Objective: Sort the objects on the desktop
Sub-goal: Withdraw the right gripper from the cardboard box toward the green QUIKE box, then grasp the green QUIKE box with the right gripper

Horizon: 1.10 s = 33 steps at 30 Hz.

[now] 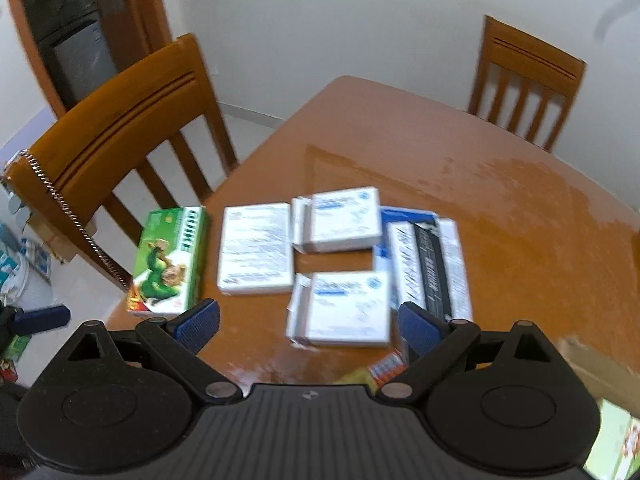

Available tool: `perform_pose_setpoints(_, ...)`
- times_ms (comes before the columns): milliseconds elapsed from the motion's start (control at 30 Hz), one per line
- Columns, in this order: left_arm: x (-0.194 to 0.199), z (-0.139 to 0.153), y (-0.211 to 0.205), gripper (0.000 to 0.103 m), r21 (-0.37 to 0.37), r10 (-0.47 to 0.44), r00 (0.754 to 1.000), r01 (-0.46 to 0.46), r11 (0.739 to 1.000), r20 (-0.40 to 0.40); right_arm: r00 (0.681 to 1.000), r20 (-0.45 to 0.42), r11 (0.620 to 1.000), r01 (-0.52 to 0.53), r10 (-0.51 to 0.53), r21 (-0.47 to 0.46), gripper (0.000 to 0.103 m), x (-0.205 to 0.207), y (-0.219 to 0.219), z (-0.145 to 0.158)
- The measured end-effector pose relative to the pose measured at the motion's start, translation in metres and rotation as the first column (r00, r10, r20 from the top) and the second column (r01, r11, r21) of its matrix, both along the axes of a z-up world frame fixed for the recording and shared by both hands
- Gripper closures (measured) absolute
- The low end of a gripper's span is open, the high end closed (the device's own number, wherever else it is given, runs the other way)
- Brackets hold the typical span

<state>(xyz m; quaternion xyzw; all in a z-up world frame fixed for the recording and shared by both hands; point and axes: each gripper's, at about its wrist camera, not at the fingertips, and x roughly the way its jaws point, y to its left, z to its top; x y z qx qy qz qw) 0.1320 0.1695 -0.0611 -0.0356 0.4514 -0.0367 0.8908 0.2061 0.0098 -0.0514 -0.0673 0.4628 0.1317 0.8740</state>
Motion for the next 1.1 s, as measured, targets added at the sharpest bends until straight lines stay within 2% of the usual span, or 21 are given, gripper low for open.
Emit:
perform_pose_setpoints(167, -0.008, -0.005, 0.007, 0.0, 0.015, -0.002, 1.0, 0.002, 1.0, -0.026, 0.994, -0.015, 0.994, -0.106, 0.106, -0.006, 0.005, 0.015, 0.043, -0.002)
perform_pose_setpoints(367, -0.017, -0.005, 0.015, 0.0, 0.019, 0.011, 0.999, -0.01, 1.0, -0.042, 0.971, -0.085, 0.975, -0.22, 0.222, 0.023, 0.005, 0.035, 0.09, -0.019)
perform_pose_setpoints(533, -0.021, -0.004, 0.029, 0.0, 0.032, 0.05, 0.998, -0.049, 0.998, -0.046, 0.956, -0.136, 0.965, -0.257, 0.26, 0.039, 0.005, 0.047, 0.111, -0.034)
perform_pose_setpoints(733, -0.022, -0.007, 0.046, 0.0, 0.031, 0.062, 0.997, -0.061, 0.998, -0.045, 0.952, -0.139, 0.962, -0.273, 0.274, 0.027, 0.005, 0.047, 0.11, -0.035)
perform_pose_setpoints(1100, -0.019, -0.013, 0.03, 0.0, 0.012, -0.103, 0.994, 0.104, 0.995, -0.04, 0.935, -0.138, 0.945, -0.324, 0.326, 0.04, 0.005, 0.04, 0.114, -0.04)
